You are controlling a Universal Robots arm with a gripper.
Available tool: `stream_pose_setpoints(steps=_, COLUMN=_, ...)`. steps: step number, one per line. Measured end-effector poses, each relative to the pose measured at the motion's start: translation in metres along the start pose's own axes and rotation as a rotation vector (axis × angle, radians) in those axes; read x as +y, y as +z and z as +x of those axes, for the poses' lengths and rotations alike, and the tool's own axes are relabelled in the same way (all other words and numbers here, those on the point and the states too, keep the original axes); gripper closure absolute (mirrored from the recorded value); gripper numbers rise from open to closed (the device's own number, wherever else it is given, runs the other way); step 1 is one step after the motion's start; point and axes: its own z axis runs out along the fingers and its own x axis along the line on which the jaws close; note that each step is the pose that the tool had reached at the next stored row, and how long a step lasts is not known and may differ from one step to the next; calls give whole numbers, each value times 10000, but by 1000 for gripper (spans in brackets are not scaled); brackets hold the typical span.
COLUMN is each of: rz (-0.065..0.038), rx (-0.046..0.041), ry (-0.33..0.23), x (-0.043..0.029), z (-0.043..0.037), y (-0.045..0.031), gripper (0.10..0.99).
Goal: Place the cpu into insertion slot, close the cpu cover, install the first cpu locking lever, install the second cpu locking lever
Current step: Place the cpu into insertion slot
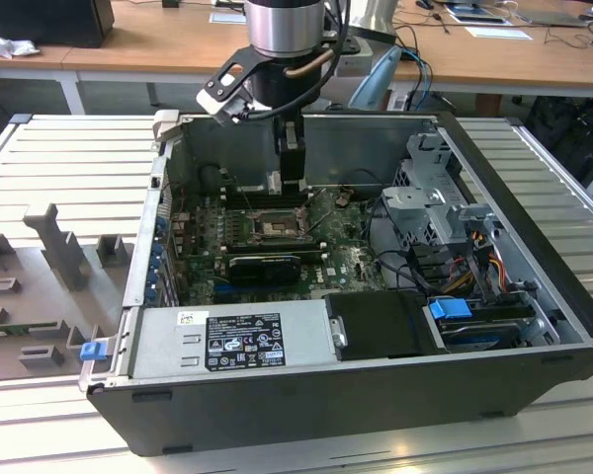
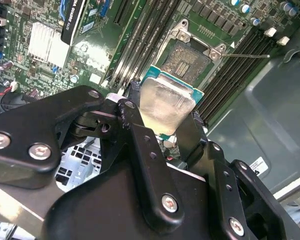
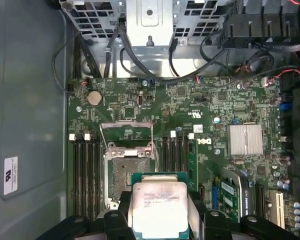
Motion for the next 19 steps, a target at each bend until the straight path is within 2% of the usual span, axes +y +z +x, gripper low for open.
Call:
stream_pose_setpoints(steps=3, rz=0, rx=2, ry=-3, x=-5, z=0, y=63, gripper=557)
stream_pose_setpoints(steps=6, rz=1, rx=20, ry=-217, x=-44, z=4, y=179, gripper=557)
stream_pose_setpoints(steps=14, rz=1, rx=21, ry=-232, x=-68, z=76, y=414, gripper=557)
stream_pose_setpoints(steps=19, rz=1, rx=23, ry=-232, x=-78, z=123, y=519, gripper=557)
